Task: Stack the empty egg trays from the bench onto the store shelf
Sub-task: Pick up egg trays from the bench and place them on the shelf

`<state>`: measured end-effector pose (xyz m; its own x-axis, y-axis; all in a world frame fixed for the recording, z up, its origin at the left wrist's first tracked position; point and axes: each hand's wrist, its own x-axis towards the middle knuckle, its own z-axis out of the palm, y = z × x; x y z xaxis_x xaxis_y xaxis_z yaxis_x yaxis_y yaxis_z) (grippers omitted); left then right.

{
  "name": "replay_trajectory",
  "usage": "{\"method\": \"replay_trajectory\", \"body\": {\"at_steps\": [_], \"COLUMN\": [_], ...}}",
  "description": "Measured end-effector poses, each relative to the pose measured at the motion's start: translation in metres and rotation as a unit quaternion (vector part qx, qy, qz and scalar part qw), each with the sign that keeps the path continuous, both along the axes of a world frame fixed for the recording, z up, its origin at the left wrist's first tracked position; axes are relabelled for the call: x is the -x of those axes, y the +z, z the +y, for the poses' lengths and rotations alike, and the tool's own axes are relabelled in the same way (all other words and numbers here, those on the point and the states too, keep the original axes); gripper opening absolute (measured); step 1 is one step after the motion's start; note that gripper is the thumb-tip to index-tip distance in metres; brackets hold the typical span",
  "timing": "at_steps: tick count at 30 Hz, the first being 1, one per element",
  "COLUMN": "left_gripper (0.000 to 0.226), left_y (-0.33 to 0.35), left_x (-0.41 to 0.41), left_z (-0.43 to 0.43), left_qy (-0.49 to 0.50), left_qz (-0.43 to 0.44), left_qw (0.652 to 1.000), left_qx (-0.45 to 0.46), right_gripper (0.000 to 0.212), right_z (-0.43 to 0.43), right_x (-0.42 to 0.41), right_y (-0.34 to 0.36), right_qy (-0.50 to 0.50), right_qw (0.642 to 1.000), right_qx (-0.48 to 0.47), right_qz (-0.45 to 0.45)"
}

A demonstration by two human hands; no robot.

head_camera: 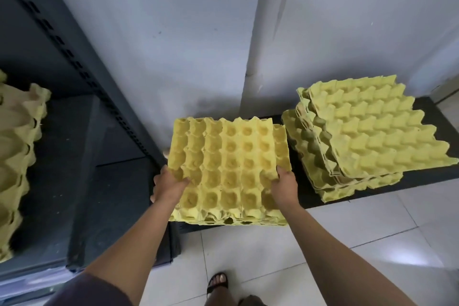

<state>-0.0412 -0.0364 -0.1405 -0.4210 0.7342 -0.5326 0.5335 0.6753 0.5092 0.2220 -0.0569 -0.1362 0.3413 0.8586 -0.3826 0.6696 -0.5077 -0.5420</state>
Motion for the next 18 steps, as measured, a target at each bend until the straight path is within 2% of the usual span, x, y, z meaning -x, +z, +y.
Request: {"method": "replay_trajectory", "body": {"at_steps": [2, 5, 13, 18], "left_gripper": [0.057, 0.059, 0.07, 0.074], "left_y": [0.007, 0.023, 0.091, 0.133], "left_x": [0.0, -0.001, -0.006, -0.009], "left_z": [0.0, -0.004, -0.009, -0.02], "left_qy": [0.013, 0.008, -0.036, -0.079], "left_qz": [-0.014, -0.027, -0.002, -0.005], "left_qw": [0.999, 0.998, 0.996, 0.992], "left_qx": [-0.03, -0.065, -0.087, -0.102], "right_gripper": [0.05, 0.052, 0.054, 0.05], "right_z": [0.002, 0.0, -0.019, -0.035], "right_x": [-0.002, -0.002, -0.005, -0.014], "right_y": [0.009, 0.025, 0.077, 0.116], "right_qy": [-0.038, -0.06, -0.028, -0.002], "right_qw": [0.997, 0.991, 0.991, 0.987], "right_qx": [-0.016, -0.022, -0.058, -0.129], "right_qz": [0.063, 0.116, 0.113, 0.093]}}
